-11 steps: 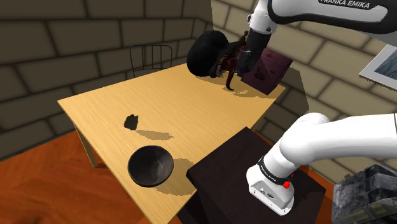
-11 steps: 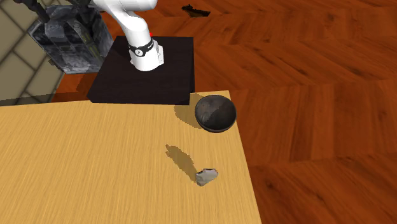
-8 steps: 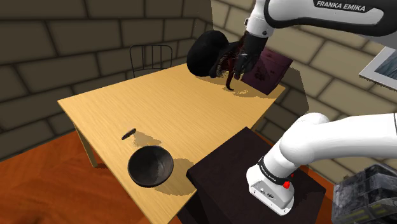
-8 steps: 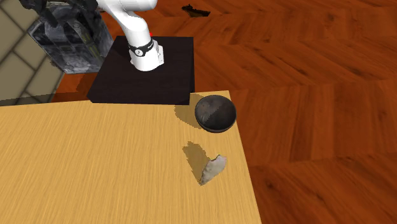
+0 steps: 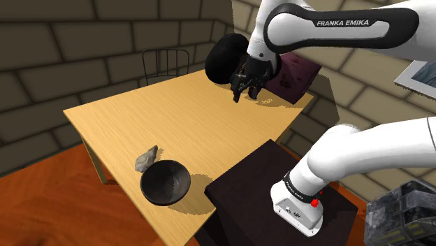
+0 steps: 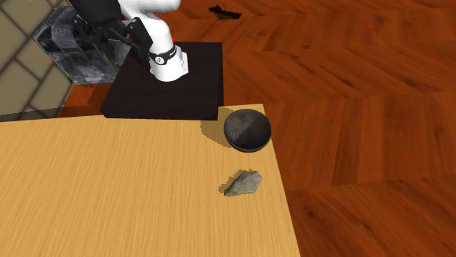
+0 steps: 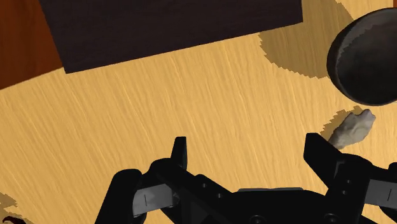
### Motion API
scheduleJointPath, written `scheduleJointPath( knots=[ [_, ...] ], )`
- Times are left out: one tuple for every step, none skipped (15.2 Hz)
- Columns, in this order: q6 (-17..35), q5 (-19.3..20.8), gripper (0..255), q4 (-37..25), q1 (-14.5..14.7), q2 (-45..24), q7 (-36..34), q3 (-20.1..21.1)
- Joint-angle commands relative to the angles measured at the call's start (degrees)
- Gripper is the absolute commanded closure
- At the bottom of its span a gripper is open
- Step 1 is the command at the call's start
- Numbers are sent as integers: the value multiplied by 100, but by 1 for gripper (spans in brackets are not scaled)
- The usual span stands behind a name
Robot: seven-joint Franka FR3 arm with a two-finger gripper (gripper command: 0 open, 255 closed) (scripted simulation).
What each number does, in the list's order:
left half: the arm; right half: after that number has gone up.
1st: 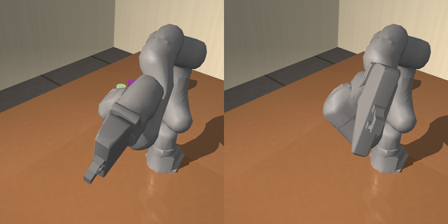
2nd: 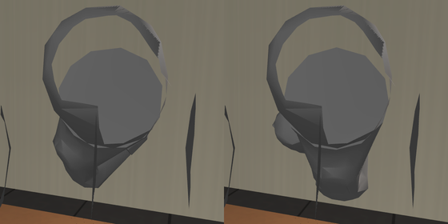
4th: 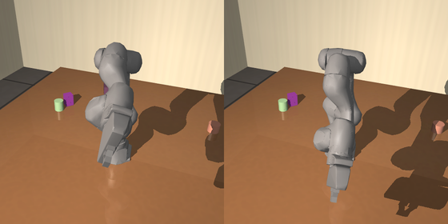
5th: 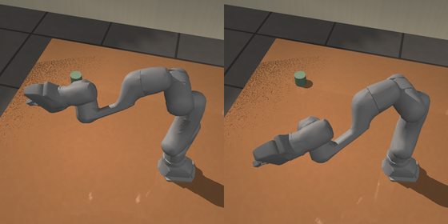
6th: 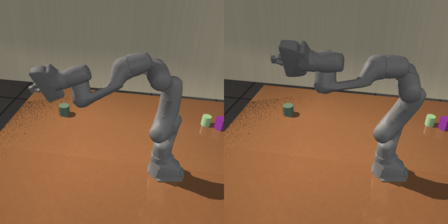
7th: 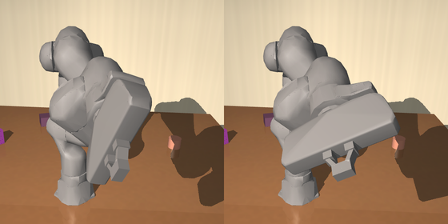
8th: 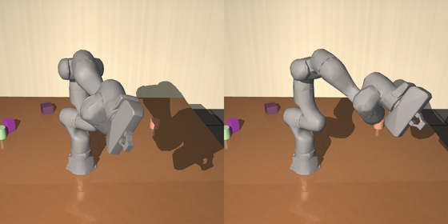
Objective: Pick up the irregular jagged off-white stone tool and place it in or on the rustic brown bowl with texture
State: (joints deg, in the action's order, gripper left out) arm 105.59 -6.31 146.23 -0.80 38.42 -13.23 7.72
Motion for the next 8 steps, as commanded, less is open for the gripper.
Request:
scheduleJointPath(
  knots=[
    [342,-258,0,45,16,-278,-487,210],
    [506,-375,0,61,22,-414,-707,309],
    [674,-488,0,68,28,-561,-925,406],
    [845,-595,0,65,33,-718,-1140,502],
    [1019,-698,0,53,36,-884,-1353,598],
    [1195,-797,0,32,35,-1058,-1564,693],
    [1373,-886,0,1,36,-1241,-1774,784],
    [1552,-969,0,-39,36,-1431,-1982,873]
  ],
)
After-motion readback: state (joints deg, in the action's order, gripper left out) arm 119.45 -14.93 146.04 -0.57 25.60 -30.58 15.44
